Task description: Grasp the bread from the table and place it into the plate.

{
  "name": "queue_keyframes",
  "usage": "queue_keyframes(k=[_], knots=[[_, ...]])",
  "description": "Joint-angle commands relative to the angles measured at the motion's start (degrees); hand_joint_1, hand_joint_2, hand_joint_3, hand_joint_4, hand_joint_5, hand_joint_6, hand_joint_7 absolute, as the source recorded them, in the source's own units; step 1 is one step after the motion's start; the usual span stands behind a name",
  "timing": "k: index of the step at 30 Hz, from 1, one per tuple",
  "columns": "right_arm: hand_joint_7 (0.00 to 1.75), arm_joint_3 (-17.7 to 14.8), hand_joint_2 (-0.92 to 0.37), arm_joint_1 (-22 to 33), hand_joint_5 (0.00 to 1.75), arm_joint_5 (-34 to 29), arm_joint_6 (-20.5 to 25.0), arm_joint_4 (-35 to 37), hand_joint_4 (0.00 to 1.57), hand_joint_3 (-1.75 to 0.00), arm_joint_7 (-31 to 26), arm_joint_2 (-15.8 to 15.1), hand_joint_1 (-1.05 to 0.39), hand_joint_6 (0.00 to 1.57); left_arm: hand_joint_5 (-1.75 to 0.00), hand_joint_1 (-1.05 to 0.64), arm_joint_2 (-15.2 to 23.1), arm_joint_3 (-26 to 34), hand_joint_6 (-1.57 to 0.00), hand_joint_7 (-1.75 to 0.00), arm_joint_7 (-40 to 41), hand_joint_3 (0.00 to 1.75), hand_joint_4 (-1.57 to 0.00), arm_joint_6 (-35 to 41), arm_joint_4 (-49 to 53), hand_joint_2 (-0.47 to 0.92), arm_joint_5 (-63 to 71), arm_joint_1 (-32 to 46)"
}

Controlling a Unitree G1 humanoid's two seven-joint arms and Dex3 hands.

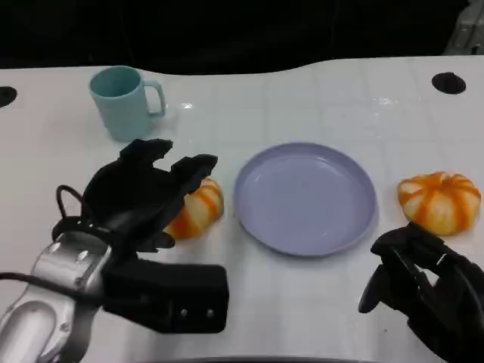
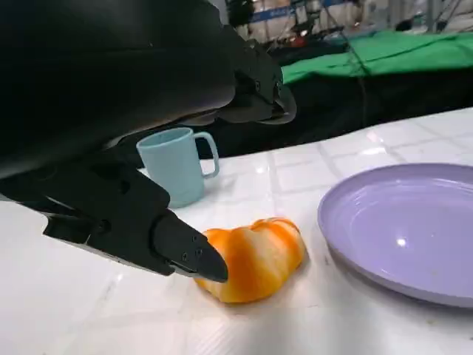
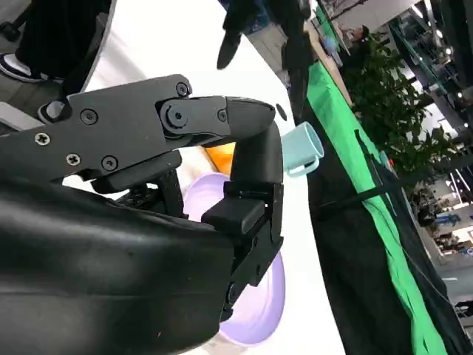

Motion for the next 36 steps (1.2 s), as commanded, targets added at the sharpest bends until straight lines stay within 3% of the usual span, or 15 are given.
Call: queue_keyframes(k=[1,6,15,36], knots=[[1.41,-0.29,-0.91,0.43,1.75,-0.05,0.32,-0.75,0.61,-0.3,-0.42,-0.75,-0.48,0.51,-0.21,-0.11,0.23,-1.65,-0.23,0.0,-0.62,0.0,0.0,2.4,1.66,0.7,-0.05,-1.71],[1.4,-0.64,-0.91,0.56,1.75,0.85,0.45,-0.57,0.6,-0.3,0.0,-0.56,-0.47,0.5,-0.21,-0.15,-3.56,-4.85,-0.2,0.0,-2.06,0.01,-0.01,7.33,11.63,0.72,-0.06,-8.1],[1.4,-0.45,-0.92,1.29,1.75,0.52,0.24,-1.33,0.59,-0.29,0.03,-0.61,-0.47,0.5,-0.22,-0.18,-4.92,-7.55,-0.21,0.0,-1.47,0.01,-0.01,9.89,24.1,0.73,-3.5,-14.47],[1.36,-0.63,-0.92,2.31,1.75,0.45,-0.18,-1.84,0.57,-0.29,0.76,-0.81,-0.47,0.51,-0.18,-0.29,-8.51,-13.86,-0.15,0.0,17.15,0.0,0.0,1.8,58.54,0.75,-7.71,-27.61]])
